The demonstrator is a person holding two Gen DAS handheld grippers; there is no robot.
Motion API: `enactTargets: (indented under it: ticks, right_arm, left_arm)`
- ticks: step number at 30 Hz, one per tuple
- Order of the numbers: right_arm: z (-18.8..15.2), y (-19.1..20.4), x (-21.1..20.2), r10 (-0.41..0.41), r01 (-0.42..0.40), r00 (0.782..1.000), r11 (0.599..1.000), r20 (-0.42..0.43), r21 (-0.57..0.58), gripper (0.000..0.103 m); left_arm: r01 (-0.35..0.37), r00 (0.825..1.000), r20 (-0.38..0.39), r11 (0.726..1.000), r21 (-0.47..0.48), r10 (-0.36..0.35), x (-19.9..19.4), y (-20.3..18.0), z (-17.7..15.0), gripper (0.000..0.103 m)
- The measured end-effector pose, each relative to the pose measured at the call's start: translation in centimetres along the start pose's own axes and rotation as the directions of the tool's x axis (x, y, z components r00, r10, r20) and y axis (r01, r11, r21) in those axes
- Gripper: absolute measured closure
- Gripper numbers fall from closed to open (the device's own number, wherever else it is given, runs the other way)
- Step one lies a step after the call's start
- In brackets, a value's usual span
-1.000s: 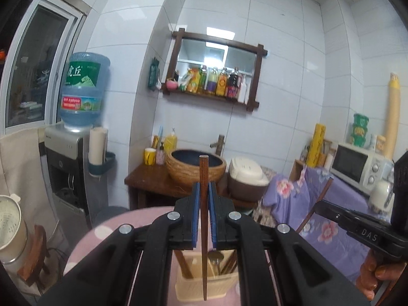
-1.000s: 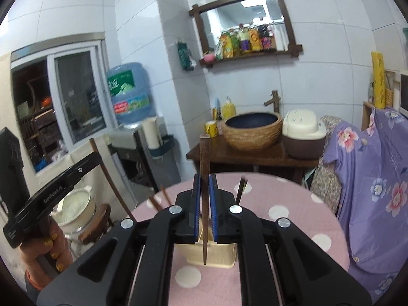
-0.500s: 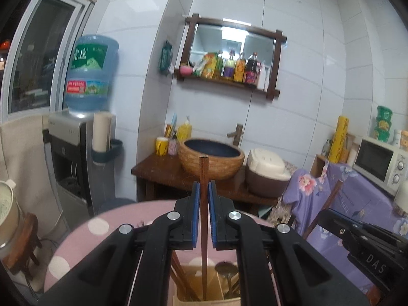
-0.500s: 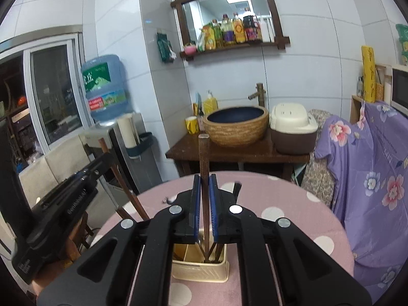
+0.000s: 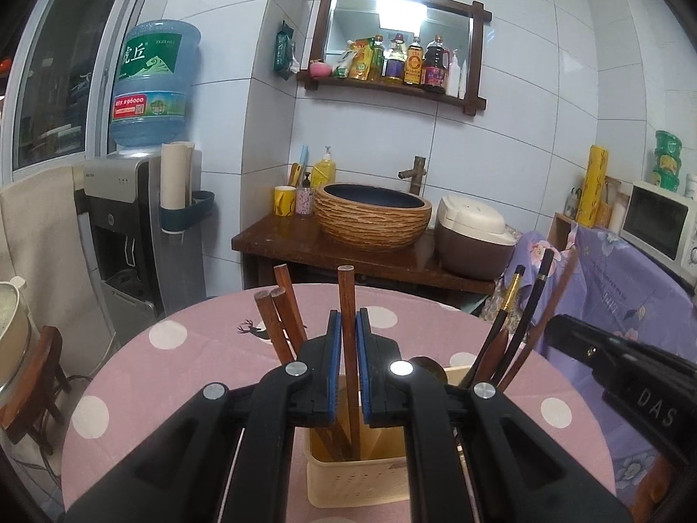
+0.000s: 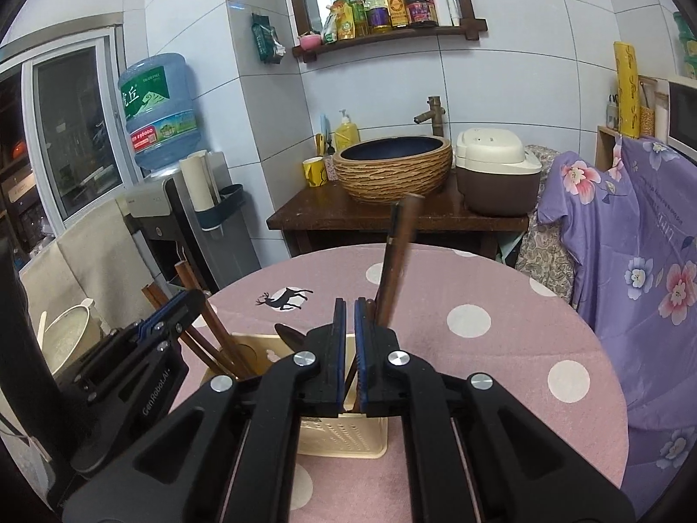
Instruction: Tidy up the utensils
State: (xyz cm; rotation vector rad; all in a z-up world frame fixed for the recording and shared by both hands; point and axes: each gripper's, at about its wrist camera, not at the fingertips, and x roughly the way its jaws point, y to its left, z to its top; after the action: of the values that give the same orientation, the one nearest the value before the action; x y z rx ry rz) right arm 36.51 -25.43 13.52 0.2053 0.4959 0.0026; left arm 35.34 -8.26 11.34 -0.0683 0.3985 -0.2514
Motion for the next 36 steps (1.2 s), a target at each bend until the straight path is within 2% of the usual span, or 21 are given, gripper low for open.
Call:
enactTargets:
  ticks: [5,6,8,10,11,12,14,15,18,22,25,27,30,33,36]
  right_arm:
    - [-0.6,0.1,-1.3,-0.003,0.004,0.999,1.000,0.043,-0.016,0.098]
    - [-0.8,0.1,-1.8,-0.009,0.011,0.998,1.000,0.057,-0.024,0.098]
    - [-1.5,0.1,-3.0,-0.023,0.027,0.995,0.999,0.098,-0.046,0.095]
    - [-2.5,-0.4,-4.4,-0.036,0.044,0.989,0.997,0.140,-0.058,0.077]
    - [-3.1,-0.7,-5.2,-0.049,0.059,0.986,0.997,0.162,-0.057,0.052]
    - [-4.2,-1.3,-6.2,-0.073,0.085,0.978,0.995,0.194,-0.049,0.042]
    - [-6.6,-1.9,-7.6,-0.121,0.134,0.968,0.990,0.219,-0.044,0.040]
    - [-7.8,-2.2,-8.1,-0.134,0.147,0.967,0.988,0.217,-0.046,0.034]
    - [-13.5,-2.2,-10.6,-0.162,0.181,0.956,0.982,0.244,-0.054,0.024]
    - [-21.3,-1.8,-14.7,-0.206,0.228,0.938,0.972,0.280,-0.048,0.015]
    - [-25.7,-1.0,-17.6,-0.211,0.236,0.936,0.970,0.283,-0.057,0.013]
    - [-28.0,-0.1,-19.5,-0.208,0.244,0.937,0.965,0.280,-0.100,0.012]
    - [-30.2,1.2,-22.2,-0.210,0.261,0.932,0.955,0.294,-0.144,0.011]
    - [-31.5,1.9,-24.9,-0.175,0.231,0.929,0.962,0.326,-0.143,0.008]
    - [-32.1,2.6,-26.7,-0.164,0.228,0.921,0.962,0.352,-0.149,0.007]
  left_arm:
    - [0.035,0.999,0.007,0.999,0.005,-0.035,-1.2,-0.2,-0.1,0.094]
    - [0.040,0.999,0.012,0.999,0.012,-0.041,-1.6,-0.2,-0.2,0.091]
    - [0.049,0.999,0.022,0.998,0.025,-0.050,-2.5,-0.3,-0.5,0.073]
    - [0.073,0.997,0.037,0.997,0.022,-0.074,-4.0,0.1,-1.2,0.045]
    - [0.082,0.995,0.046,0.996,0.020,-0.083,-4.9,0.4,-1.6,0.041]
    - [0.083,0.995,0.059,0.996,0.024,-0.084,-5.8,0.6,-2.3,0.035]
    - [0.064,0.993,0.095,0.997,0.053,-0.069,-8.2,0.8,-4.2,0.021]
    - [0.047,0.992,0.114,0.997,0.064,-0.054,-9.4,0.9,-5.4,0.015]
    - [0.008,0.987,0.160,0.998,0.067,-0.019,-13.3,1.5,-9.2,0.005]
    - [-0.046,0.976,0.211,0.999,0.013,0.043,-19.0,2.4,-15.3,0.005]
    - [-0.107,0.977,0.187,0.994,-0.003,0.106,-22.1,2.6,-19.1,0.005]
    - [-0.105,0.980,0.166,0.994,-0.029,0.109,-23.9,2.7,-20.9,0.005]
    - [-0.117,0.979,0.164,0.993,-0.035,0.121,-26.8,2.3,-22.7,0.005]
    - [-0.087,0.980,0.179,0.996,-0.010,0.087,-29.1,1.6,-23.7,0.005]
    - [-0.112,0.979,0.173,0.993,0.019,0.107,-30.2,1.3,-24.0,0.005]
